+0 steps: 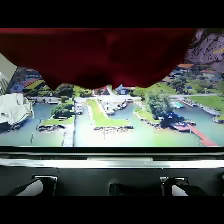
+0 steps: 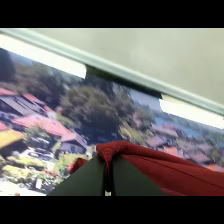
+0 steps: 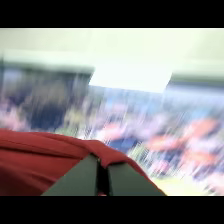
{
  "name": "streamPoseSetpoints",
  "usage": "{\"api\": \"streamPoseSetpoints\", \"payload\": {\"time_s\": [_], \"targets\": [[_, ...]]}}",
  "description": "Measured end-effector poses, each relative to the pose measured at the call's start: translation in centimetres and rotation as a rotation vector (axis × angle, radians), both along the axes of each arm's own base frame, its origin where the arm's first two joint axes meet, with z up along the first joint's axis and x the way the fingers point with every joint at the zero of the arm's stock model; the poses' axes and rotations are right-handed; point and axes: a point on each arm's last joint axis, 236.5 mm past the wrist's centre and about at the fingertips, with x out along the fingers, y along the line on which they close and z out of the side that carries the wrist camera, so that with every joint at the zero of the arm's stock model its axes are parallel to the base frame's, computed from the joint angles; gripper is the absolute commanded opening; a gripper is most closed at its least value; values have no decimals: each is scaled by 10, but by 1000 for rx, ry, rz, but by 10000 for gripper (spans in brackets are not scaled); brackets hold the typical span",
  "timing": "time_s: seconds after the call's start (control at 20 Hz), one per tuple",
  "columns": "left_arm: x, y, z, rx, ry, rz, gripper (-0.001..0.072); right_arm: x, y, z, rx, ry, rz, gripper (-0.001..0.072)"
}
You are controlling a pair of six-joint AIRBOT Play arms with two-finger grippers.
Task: Fold the clothes and pants, and hang the long-sleeved shirts on hangers.
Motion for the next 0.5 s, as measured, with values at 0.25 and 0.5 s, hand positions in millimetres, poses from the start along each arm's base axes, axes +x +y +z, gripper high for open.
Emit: {"api": "streamPoseSetpoints", "payload": {"time_s": [0.25, 0.5], "targets": [[-101, -5, 51, 72, -129, 148, 16, -101, -25, 75, -86, -203, -156, 24], [-119, 4, 44, 87, -98, 206, 16, -109, -36, 70, -72, -166, -213, 24]]}}
